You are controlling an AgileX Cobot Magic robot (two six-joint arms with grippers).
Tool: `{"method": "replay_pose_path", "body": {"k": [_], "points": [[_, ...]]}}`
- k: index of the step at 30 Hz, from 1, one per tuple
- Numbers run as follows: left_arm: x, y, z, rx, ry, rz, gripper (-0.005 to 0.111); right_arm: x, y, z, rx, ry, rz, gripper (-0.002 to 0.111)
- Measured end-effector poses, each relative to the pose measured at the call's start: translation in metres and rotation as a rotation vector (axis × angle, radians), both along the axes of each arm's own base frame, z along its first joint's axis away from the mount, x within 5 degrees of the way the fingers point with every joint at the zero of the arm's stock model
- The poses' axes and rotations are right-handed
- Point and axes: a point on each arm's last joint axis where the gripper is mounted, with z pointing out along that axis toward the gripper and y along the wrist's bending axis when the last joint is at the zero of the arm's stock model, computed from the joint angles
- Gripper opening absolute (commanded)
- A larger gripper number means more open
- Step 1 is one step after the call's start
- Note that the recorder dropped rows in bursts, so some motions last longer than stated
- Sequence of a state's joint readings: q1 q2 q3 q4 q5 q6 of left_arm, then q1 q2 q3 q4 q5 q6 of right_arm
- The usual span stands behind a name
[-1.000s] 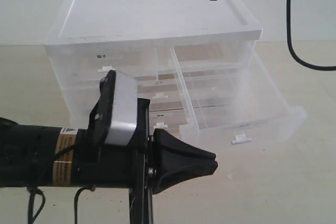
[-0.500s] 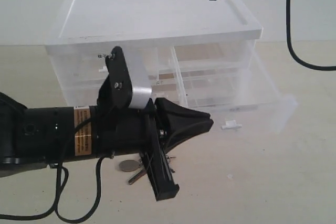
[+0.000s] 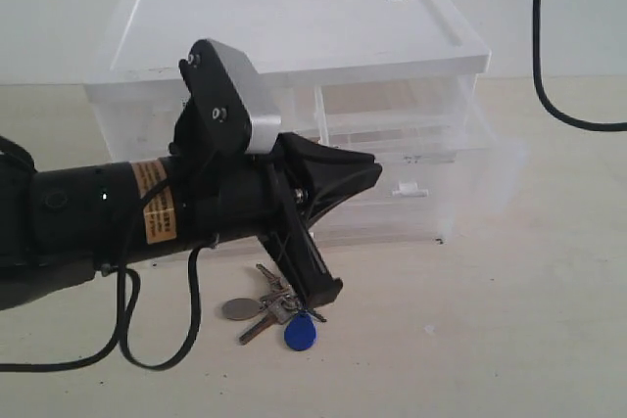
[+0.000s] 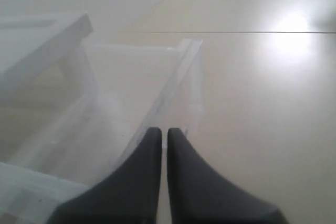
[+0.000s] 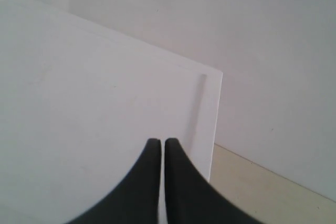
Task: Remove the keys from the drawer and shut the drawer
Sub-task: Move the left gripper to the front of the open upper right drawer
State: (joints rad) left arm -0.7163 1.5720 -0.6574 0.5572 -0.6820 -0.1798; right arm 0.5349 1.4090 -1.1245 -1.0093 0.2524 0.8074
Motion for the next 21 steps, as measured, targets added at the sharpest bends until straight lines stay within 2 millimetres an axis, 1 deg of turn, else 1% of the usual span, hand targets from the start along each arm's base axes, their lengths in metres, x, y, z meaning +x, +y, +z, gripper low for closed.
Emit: {"method": "replay_pose_path", "body": {"k": [3, 6, 11, 15, 21], "points": [[0.008, -0.002, 0.009, -0.016, -0.023, 0.046, 0.005, 0.000, 0.000, 0.000, 0.004, 0.005, -0.005, 0.000], [0.018, 0.001, 0.015, -0.034, -0.037, 0.090, 0.005, 0.000, -0.001, -0.001, 0.001, 0.008, -0.011, 0.000], [0.023, 0.006, 0.016, -0.034, -0.035, 0.121, 0.005, 0.000, -0.001, -0.001, -0.001, 0.009, -0.015, 0.000], [0.019, 0.006, 0.015, -0.025, -0.039, 0.080, 0.005, 0.000, -0.001, -0.001, -0.004, 0.010, -0.015, 0.000], [0.001, 0.013, 0.018, -0.022, -0.063, 0.017, 0.005, 0.000, -0.001, -0.001, -0.003, 0.007, -0.009, 0.000]]}}
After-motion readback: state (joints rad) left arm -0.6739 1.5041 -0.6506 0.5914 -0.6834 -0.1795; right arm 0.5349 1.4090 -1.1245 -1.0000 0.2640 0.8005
